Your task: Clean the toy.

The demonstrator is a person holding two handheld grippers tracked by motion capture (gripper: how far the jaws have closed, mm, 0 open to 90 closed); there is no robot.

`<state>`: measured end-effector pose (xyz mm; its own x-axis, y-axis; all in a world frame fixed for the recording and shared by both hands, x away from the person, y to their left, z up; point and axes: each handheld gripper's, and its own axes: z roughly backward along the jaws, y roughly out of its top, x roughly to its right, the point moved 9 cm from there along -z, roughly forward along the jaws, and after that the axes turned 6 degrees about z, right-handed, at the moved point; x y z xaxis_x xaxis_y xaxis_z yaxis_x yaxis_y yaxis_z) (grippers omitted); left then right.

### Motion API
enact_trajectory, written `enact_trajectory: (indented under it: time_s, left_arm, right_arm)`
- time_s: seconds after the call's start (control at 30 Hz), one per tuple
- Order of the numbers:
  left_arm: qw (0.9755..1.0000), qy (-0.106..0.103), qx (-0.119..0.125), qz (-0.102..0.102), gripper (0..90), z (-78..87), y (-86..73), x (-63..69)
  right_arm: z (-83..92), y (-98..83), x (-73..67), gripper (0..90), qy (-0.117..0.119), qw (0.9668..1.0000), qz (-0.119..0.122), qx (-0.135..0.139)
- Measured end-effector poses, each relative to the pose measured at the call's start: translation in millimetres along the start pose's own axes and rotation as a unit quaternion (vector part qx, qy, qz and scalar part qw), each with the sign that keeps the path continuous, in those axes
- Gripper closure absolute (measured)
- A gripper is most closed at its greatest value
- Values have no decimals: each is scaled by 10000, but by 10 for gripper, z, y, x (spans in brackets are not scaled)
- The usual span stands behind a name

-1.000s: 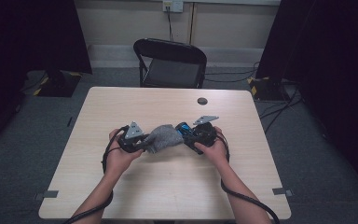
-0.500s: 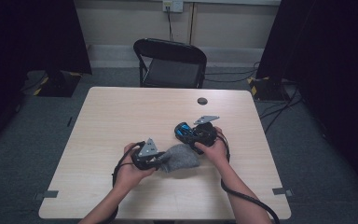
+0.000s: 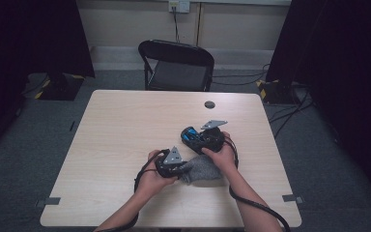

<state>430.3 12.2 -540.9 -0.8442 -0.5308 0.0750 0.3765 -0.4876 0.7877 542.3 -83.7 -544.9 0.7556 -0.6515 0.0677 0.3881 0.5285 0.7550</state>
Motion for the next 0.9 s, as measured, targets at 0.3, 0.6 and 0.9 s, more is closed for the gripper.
enact_trajectory:
  time_s: [0.3, 0.6, 0.9]
  left_arm:
    - [9994, 332, -80, 72, 727, 73, -25, -258]
    - [9983, 563, -51, 161, 727, 116, -40, -462]
    - [9962, 795, -45, 355, 727, 198, -80, -668]
  right_arm:
    - [-3, -1, 1, 419, -1, 10000, 4, 51]
    - [-3, -2, 1, 418, 4, 10000, 12, 62]
    - [0, -6, 2, 419, 12, 10000, 17, 72]
